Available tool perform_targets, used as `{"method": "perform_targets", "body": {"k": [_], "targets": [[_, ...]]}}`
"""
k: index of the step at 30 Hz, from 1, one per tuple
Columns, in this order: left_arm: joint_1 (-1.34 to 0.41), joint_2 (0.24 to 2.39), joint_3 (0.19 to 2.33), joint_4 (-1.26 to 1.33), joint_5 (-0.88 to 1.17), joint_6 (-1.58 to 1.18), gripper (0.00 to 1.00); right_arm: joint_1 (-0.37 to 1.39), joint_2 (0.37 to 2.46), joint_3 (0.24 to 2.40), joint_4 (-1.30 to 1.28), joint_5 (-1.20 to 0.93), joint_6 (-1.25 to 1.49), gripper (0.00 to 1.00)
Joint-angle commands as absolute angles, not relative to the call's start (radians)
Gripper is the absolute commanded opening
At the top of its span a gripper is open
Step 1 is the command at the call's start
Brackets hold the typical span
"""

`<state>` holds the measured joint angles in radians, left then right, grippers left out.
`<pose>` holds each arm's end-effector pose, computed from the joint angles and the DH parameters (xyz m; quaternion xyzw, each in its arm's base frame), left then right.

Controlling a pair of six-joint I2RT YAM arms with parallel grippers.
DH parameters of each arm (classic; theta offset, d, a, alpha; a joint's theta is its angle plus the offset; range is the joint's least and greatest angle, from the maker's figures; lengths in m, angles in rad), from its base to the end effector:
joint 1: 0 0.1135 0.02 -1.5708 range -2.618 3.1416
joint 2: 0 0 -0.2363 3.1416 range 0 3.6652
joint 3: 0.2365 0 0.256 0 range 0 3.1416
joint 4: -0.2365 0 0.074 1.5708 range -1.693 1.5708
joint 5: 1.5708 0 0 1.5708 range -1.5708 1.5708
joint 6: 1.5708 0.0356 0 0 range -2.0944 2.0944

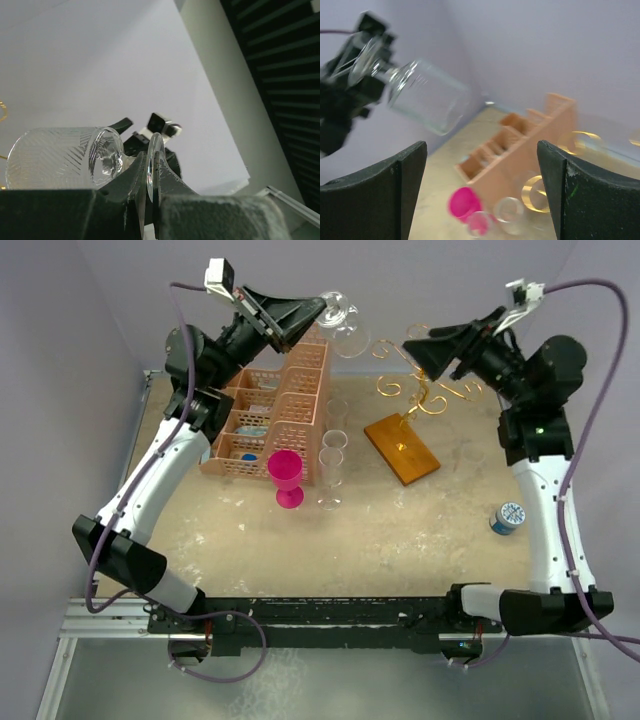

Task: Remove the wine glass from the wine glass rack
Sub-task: Place the wine glass at the center of the board.

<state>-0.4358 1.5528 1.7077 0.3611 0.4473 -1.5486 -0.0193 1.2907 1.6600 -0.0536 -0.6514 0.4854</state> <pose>0.3060 -0.1595 0.4998 -0.0964 0.5179 -0.7665 0.3673 0.2627 0.0165 0.5181 -0.1119 0.6033 0.3599 0.7028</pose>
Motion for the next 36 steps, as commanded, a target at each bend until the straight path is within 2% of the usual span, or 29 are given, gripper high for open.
{"method": "perform_targets", "body": {"k": [1,9,21,24,26,31,36], "targets": [[-0.436,1.471,1.702,0.619,0.447,-1.732,0.00,0.091,1.231,1.481,0.540,-0.863,0.890,0.93],[-0.438,1.424,1.670,0.729,0.428,-1.856,0.00,0.192,1.252,1.366,0.998,-0.861,1.191,0.94],[-0.470,1.419,1.624,0.830,0.419,-1.948,0.00,0.327,1.419,1.503,1.229,-0.829,1.340,0.86],[-0.477,1.418,1.616,0.836,0.421,-1.954,0.00,0.359,1.475,1.530,1.359,-0.820,1.407,0.79],[-0.479,1.417,1.598,0.859,0.417,-1.967,0.00,0.372,1.502,1.535,1.474,-0.809,1.467,0.70],[-0.482,1.417,1.580,0.895,0.407,-1.987,0.00,0.393,1.551,1.540,1.700,-0.769,1.593,0.36],[-0.485,1.415,1.562,0.934,0.397,-2.008,0.00,0.397,1.542,1.549,1.731,-0.761,1.570,0.22]]}}
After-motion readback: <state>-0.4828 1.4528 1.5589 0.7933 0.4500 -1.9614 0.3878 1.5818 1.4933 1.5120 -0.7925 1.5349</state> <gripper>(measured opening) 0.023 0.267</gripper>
